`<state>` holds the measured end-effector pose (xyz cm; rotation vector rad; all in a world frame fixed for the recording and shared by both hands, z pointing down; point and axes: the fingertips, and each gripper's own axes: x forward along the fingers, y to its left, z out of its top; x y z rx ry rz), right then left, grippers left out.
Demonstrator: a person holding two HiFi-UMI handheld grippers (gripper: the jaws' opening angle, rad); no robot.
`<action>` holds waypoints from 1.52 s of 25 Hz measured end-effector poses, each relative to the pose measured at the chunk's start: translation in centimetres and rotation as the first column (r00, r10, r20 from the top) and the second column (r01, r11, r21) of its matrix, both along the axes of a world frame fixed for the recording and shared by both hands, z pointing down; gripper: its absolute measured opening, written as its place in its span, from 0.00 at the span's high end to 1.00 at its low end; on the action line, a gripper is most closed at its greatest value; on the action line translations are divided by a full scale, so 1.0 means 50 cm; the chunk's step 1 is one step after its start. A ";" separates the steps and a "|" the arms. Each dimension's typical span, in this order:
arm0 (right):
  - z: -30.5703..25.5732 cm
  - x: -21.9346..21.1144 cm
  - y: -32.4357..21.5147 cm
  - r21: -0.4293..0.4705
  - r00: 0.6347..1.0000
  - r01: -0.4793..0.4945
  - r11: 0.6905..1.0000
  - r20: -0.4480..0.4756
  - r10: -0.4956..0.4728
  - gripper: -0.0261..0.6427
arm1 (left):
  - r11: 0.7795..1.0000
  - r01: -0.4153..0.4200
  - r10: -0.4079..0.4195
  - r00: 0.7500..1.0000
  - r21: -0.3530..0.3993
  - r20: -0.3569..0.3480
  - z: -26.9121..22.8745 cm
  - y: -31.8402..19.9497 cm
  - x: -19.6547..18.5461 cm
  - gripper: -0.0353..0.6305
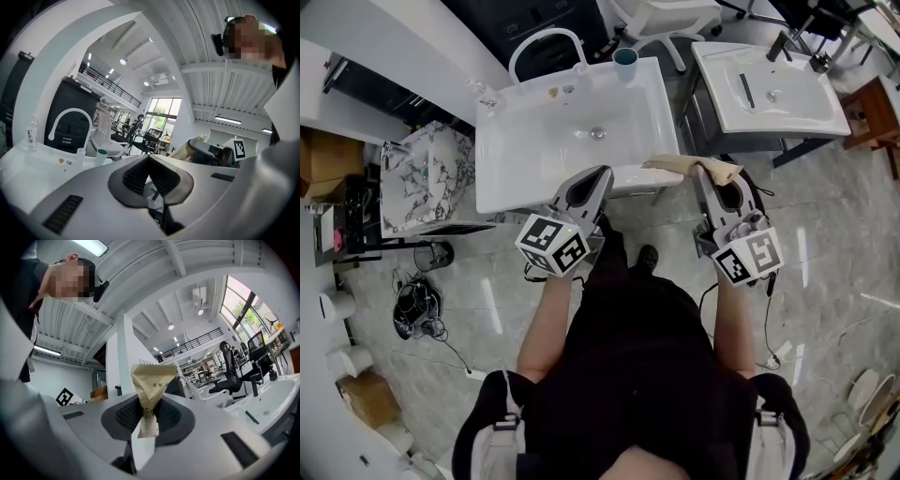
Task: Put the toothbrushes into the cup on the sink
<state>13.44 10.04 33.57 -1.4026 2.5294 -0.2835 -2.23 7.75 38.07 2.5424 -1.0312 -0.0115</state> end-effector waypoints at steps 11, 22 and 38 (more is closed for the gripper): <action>0.028 -0.004 -0.019 -0.046 1.000 0.008 0.999 0.015 -0.007 0.85 | 0.999 0.005 -0.005 1.000 -0.038 0.009 0.027 -0.001 -0.002 0.94; 0.016 -0.029 -0.154 -0.051 1.000 0.001 0.999 -0.012 -0.001 0.85 | 0.999 0.004 -0.005 1.000 -0.043 -0.023 0.029 -0.136 -0.025 0.94; 0.013 -0.078 -0.372 -0.082 0.996 -0.081 0.993 -0.044 0.078 0.85 | 0.996 -0.063 0.059 0.996 -0.064 -0.062 0.042 -0.377 -0.075 0.94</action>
